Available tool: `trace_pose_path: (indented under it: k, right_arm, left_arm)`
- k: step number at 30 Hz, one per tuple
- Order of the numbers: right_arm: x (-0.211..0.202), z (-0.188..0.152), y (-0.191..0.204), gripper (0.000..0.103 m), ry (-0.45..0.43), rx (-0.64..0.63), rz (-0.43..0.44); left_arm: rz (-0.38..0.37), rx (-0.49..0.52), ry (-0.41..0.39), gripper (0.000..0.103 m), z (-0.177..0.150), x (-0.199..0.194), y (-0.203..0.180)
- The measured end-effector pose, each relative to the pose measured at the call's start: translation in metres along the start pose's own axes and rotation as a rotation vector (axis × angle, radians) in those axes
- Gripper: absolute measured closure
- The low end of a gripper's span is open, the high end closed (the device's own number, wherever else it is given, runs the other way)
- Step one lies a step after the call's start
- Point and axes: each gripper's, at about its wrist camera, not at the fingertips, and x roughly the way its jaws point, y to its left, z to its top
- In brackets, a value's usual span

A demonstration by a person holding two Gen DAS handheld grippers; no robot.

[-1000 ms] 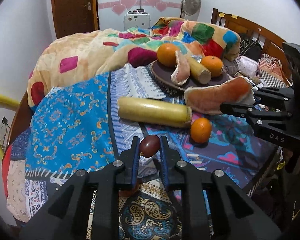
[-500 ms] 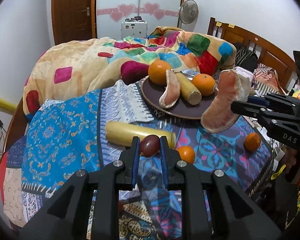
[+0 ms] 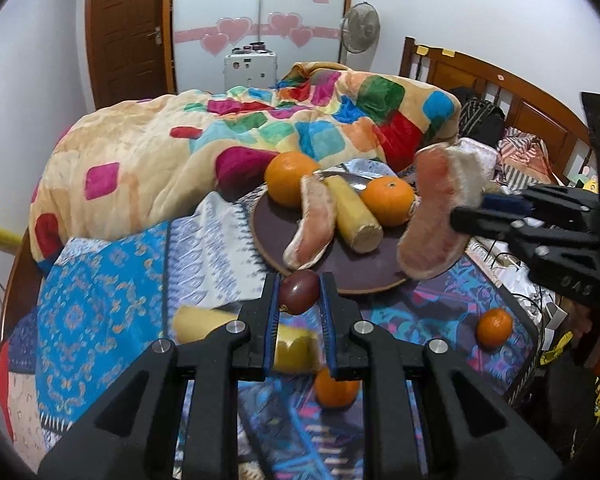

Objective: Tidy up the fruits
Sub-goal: 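Grasp the date with the left tool while the right tool lifts the pomelo segment toward the plate, then lower the date and pomelo segment onto the plate and open both tools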

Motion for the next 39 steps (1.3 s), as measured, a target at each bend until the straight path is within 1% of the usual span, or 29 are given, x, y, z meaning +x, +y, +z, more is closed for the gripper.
trace_pose_path:
  k: [4, 7, 13, 15, 19, 22, 24, 26, 29, 31, 33, 34, 35, 37, 39]
  right_arm:
    - [0.009, 0.007, -0.011, 0.082, 0.013, 0.02, 0.029]
    - [0.022, 0.009, -0.015, 0.082, 0.029, 0.008, 0.003]
    - [0.039, 0.017, -0.032, 0.081, 0.052, 0.059, 0.045]
    - [0.043, 0.02, -0.036, 0.081, 0.061, 0.059, 0.04]
    - [0.055, 0.022, -0.046, 0.076, 0.102, 0.051, -0.011]
    - [0.058, 0.021, -0.054, 0.076, 0.115, 0.073, 0.024]
    - [0.056, 0.019, -0.053, 0.075, 0.107, 0.065, 0.021]
    - [0.055, 0.018, -0.05, 0.069, 0.101, 0.045, -0.008]
    - [0.053, 0.016, -0.047, 0.061, 0.098, 0.022, -0.041]
    - [0.05, 0.013, -0.046, 0.061, 0.096, 0.017, -0.053]
    - [0.045, 0.011, -0.046, 0.059, 0.087, 0.02, -0.059]
    - [0.041, 0.01, -0.045, 0.056, 0.08, 0.023, -0.066]
    - [0.038, 0.009, -0.044, 0.052, 0.071, 0.027, -0.073]
    - [0.028, 0.008, -0.041, 0.047, 0.051, 0.027, -0.088]
    - [0.019, 0.007, -0.038, 0.046, 0.034, 0.024, -0.101]
  left_arm:
    - [-0.026, 0.018, 0.017, 0.084, 0.01, 0.016, -0.01]
    - [-0.028, 0.036, 0.035, 0.084, 0.015, 0.03, -0.017]
    - [-0.017, 0.056, 0.087, 0.084, 0.021, 0.056, -0.023]
    - [-0.021, 0.048, 0.11, 0.084, 0.023, 0.064, -0.023]
    - [-0.02, 0.05, 0.132, 0.084, 0.025, 0.073, -0.026]
    - [-0.016, 0.056, 0.14, 0.084, 0.026, 0.078, -0.029]
    - [-0.014, 0.053, 0.147, 0.084, 0.026, 0.082, -0.029]
    - [-0.008, 0.049, 0.154, 0.083, 0.026, 0.084, -0.029]
    - [-0.012, 0.04, 0.159, 0.079, 0.026, 0.085, -0.028]
    - [-0.007, 0.033, 0.15, 0.071, 0.026, 0.083, -0.026]
    - [0.004, 0.027, 0.134, 0.061, 0.026, 0.078, -0.025]
    - [0.009, 0.024, 0.127, 0.059, 0.025, 0.076, -0.024]
    - [0.012, 0.021, 0.121, 0.059, 0.025, 0.073, -0.023]
    - [0.011, 0.009, 0.111, 0.058, 0.025, 0.066, -0.021]
    - [0.007, -0.006, 0.097, 0.058, 0.025, 0.056, -0.02]
